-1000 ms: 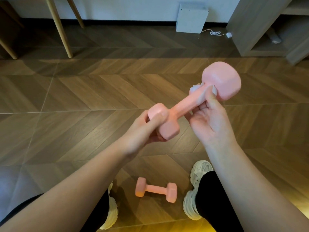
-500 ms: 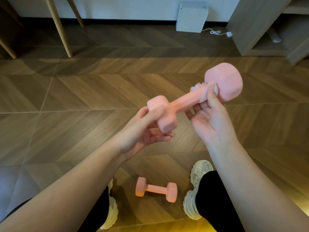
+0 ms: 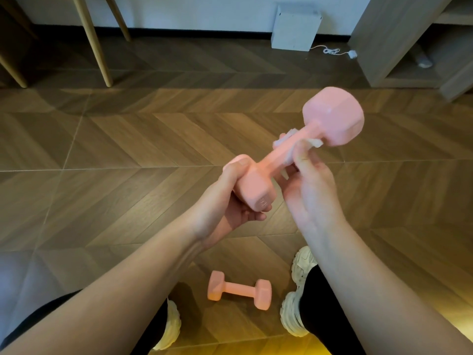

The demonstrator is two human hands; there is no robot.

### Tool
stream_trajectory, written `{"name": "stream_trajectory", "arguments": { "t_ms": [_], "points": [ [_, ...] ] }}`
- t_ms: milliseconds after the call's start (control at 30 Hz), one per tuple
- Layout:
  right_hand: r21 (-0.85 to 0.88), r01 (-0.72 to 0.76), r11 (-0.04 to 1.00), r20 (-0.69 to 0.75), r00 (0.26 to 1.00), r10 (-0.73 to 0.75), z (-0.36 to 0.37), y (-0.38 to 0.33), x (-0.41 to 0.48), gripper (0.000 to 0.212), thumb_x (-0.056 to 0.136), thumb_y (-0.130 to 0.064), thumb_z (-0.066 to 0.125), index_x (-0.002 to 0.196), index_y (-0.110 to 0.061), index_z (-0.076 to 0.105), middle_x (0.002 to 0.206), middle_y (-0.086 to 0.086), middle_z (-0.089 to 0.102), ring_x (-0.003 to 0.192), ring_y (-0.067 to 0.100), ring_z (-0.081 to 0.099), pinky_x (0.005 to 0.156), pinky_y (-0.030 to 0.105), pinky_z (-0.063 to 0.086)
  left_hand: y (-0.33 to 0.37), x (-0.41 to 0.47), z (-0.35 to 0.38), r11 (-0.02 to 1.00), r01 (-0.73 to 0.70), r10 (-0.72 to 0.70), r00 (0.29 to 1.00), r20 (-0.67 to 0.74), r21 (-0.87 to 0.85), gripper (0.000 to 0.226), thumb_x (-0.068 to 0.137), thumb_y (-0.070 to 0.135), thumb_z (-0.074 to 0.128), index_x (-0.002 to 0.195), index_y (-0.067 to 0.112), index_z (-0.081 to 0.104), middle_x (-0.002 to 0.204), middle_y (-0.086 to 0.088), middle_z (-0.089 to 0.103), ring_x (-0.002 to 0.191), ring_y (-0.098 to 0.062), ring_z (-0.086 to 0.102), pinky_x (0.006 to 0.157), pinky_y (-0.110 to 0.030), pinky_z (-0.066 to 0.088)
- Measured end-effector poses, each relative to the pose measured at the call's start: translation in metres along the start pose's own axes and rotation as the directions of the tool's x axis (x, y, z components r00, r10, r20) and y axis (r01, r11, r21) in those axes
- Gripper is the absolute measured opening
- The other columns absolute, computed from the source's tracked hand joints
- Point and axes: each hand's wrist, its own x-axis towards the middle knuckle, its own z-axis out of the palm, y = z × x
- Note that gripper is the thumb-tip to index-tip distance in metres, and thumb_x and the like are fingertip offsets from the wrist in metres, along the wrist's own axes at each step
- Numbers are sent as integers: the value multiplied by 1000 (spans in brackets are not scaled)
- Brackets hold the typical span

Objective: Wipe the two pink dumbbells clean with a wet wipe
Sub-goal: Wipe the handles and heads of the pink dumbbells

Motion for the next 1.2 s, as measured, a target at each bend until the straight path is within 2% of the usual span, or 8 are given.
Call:
{"name": "stream_trajectory", "arguments": {
  "t_ms": [167,300,433,800,933,1033,1133,1200],
  "points": [
    [-170,-73,983,-16,997,71,7,22,-15,22,87,-22,67,105,-12,70,103,4,75,85,13,66,55,24,50,7,0,-7,1000,-5,5,1000,17,6,58,89,45,42,130,7,56,87,-15,62,69,-23,56,64,-33,49],
    [-123,-23,992,-43,999,18,3,7,-4,16,90,-7,65,105,-5,69,104,8,75,95,15,69,81,24,52,7,1,-9,999,12,-13,999,49,31,68,87,49,43,136,3,49,88,-18,59,69,-25,56,65,-34,50],
    [-57,44,997,-45,998,-47,-7,-16,7,8,84,-20,67,87,-13,68,103,4,72,99,15,68,93,36,45,2,2,-9,999,49,-51,997,59,23,67,85,50,46,132,2,50,88,-20,57,70,-26,57,68,-36,51],
    [-239,-127,963,-74,991,113,5,12,-14,15,96,-22,61,94,-18,75,95,0,77,76,11,66,63,34,44,-8,8,-7,999,-31,34,992,119,-30,60,92,49,40,136,9,51,94,-18,62,77,-24,57,68,-32,51],
    [-228,-127,965,-72,991,113,9,14,-15,14,95,-15,62,104,-13,73,104,4,76,91,14,69,65,35,51,-13,9,-17,990,-125,119,989,92,62,68,85,49,53,139,9,44,114,-18,60,89,-23,58,72,-33,51],
    [-166,-156,974,-114,984,139,8,15,-15,19,93,-8,63,111,-9,71,110,8,74,109,22,68,95,34,53,-16,7,-27,874,-296,303,952,44,385,71,73,46,66,130,18,35,136,-2,47,115,-4,56,87,-30,54],
    [-144,-215,966,-162,968,191,4,15,-16,19,92,-16,65,109,-15,71,107,4,75,102,18,71,93,35,55,-19,3,-34,534,-456,472,860,196,712,70,78,42,72,127,29,25,125,13,38,113,2,52,88,-19,51],
    [-83,-232,969,-173,961,215,1,12,-14,20,91,-18,65,111,-14,71,107,4,75,98,16,71,90,34,56,-17,4,-36,545,-474,465,857,221,692,69,78,44,73,128,27,29,126,10,44,113,-4,56,88,-23,52]
  ]
}}
